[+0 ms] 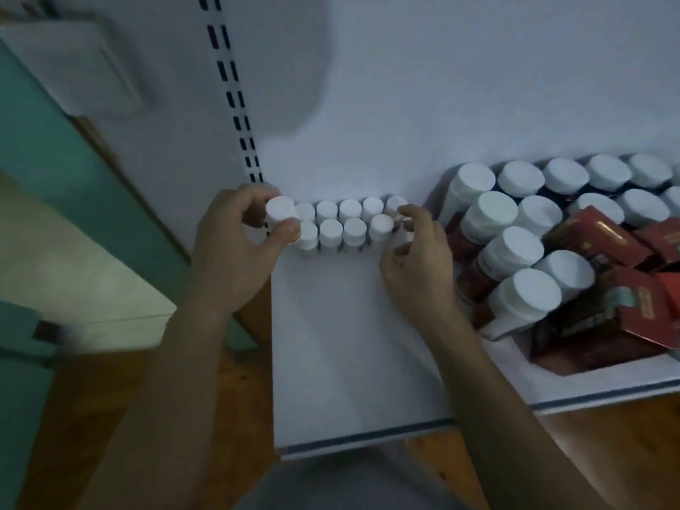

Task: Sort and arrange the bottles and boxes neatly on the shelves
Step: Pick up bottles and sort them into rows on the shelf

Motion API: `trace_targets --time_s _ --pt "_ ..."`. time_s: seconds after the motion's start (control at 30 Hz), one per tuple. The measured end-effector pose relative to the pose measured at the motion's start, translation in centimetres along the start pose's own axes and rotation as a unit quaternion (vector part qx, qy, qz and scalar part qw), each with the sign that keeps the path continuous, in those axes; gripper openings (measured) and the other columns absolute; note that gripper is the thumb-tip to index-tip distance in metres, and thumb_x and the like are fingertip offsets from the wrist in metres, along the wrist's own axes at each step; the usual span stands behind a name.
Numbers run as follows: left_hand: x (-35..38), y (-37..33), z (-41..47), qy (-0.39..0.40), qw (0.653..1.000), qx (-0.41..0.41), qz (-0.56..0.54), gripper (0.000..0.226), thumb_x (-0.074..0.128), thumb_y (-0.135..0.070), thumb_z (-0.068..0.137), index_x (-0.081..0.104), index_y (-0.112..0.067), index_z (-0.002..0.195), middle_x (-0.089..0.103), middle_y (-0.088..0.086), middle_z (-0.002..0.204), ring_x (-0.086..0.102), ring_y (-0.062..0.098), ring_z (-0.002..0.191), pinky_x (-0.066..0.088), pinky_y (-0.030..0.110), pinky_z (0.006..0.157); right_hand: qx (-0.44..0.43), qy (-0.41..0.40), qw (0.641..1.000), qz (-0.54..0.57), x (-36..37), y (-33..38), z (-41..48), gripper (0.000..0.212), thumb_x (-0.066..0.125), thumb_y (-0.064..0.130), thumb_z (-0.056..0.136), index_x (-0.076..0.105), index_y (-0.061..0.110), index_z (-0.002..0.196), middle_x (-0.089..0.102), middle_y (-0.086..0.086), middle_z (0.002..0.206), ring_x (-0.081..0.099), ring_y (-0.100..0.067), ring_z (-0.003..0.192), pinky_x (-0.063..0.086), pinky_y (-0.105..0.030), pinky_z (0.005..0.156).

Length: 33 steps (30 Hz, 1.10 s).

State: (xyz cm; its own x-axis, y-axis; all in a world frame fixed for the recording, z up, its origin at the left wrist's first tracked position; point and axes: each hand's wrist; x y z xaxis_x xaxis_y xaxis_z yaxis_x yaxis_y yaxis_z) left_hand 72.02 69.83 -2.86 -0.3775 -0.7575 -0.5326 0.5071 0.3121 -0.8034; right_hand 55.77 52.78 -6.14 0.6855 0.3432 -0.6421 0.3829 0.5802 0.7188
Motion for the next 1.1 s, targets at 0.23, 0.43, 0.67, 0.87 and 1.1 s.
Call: trace_targets --time_s 0.23,0.43,0.67,0.87,1.1 --pt "3.6 -4.1 1.3 0.145 0.983 0.081 -0.075 0.028 0.075 -0.027 0.090 0.065 -0.021 0.116 0.068 -0.007 0.107 0.064 0.007 0.092 0.047 0.010 0.072 -0.082 -0.012 0.996 0.024 -1.1 3.3 -0.8 0.054 0.076 0.031 0.089 0.053 0.016 0.135 0.064 0.005 0.120 0.060 -0.007 0.102 0.045 -0.015 0.084" --pt "4.4 -4.2 0.9 0.164 0.973 0.076 -0.142 0.052 0.079 -0.039 0.084 0.054 -0.036 0.129 0.064 -0.016 0.103 0.067 0.006 0.090 0.050 0.013 0.067 -0.066 -0.081 0.994 0.013 -1.2 2.8 -0.9 0.035 0.070 0.021 0.095 0.062 0.013 0.128 0.066 0.002 0.114 0.061 -0.015 0.096 0.050 -0.032 0.086" --pt "3.4 1.8 0.5 -0.006 0.999 -0.009 -0.036 0.048 0.077 -0.048 0.080 0.054 -0.034 0.120 0.057 -0.010 0.101 0.059 0.006 0.084 0.047 0.013 0.065 0.125 -0.092 0.987 -0.030 0.5 -0.3 0.4 0.034 0.063 0.019 0.095 0.061 0.014 0.128 0.055 -0.012 0.119 0.059 -0.029 0.102 0.037 -0.022 0.088" --pt "5.4 3.0 -0.4 0.016 0.999 -0.039 -0.029 0.081 0.089 -0.053 0.068 0.047 -0.031 0.134 0.056 -0.007 0.131 0.059 0.010 0.107 0.054 0.029 0.083 0.108 -0.046 0.993 0.000 1.2 -0.7 0.2 0.067 0.067 0.012 0.087 0.043 0.012 0.149 0.056 -0.011 0.139 0.058 -0.024 0.119 0.038 -0.020 0.100" --pt "6.3 2.1 -0.5 -0.023 0.999 -0.042 -0.008 0.073 0.087 -0.045 0.073 0.053 -0.021 0.133 0.061 -0.001 0.128 0.058 0.017 0.111 0.054 0.037 0.088 0.060 -0.007 0.998 0.034 0.2 -0.7 1.3 0.057 0.084 0.033 0.080 0.059 0.017 0.129 0.066 0.009 0.110 0.060 -0.011 0.095 0.044 -0.020 0.080"
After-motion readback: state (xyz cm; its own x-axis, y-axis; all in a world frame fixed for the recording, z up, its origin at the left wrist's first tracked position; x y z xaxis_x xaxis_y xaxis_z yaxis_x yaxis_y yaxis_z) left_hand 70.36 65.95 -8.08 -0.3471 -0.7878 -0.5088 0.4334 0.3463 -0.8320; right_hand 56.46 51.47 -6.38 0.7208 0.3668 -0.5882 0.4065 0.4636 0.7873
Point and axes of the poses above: each hand's wrist, its own z-axis towards the middle knuckle, its own x-axis out of the palm, y = z × x
